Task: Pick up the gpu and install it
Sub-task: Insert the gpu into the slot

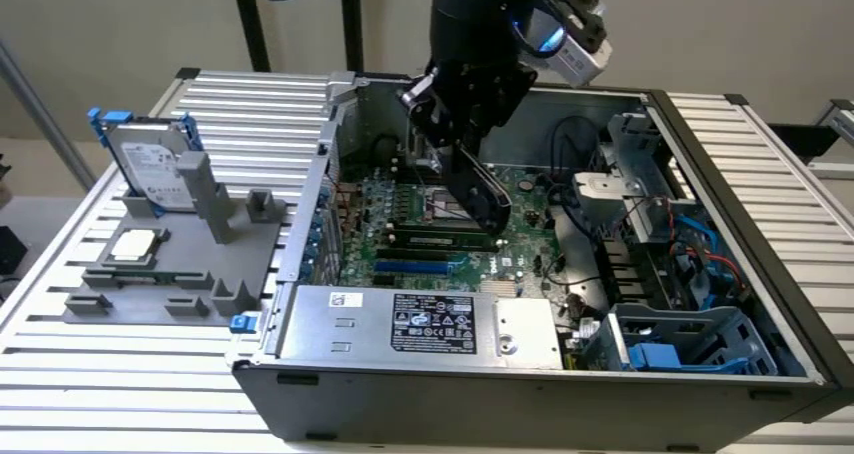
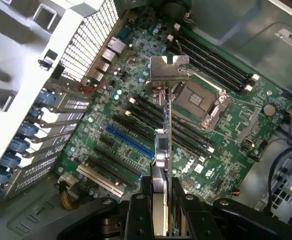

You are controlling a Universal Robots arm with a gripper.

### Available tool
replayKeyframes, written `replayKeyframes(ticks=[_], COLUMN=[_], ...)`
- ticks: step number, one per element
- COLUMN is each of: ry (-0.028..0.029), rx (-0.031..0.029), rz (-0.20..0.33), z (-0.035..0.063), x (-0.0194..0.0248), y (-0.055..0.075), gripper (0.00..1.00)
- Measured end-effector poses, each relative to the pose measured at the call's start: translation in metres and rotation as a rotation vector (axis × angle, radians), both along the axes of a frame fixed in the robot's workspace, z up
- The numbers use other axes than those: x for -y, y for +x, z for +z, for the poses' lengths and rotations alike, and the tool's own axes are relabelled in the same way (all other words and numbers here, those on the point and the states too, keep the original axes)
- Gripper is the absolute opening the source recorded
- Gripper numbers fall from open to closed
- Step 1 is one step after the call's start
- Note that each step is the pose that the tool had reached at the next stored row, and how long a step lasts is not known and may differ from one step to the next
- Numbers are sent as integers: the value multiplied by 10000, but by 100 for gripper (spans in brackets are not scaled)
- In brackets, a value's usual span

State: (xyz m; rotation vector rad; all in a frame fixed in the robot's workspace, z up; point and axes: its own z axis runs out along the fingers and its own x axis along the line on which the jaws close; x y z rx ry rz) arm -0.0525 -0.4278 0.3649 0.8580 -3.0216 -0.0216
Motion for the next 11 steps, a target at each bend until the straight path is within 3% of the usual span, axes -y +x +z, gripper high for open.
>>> replayKeyframes(ticks=[11], ry=[2], rx=[3], rz=[2007], z=[-86], x=[0], y=[0], gripper=[0])
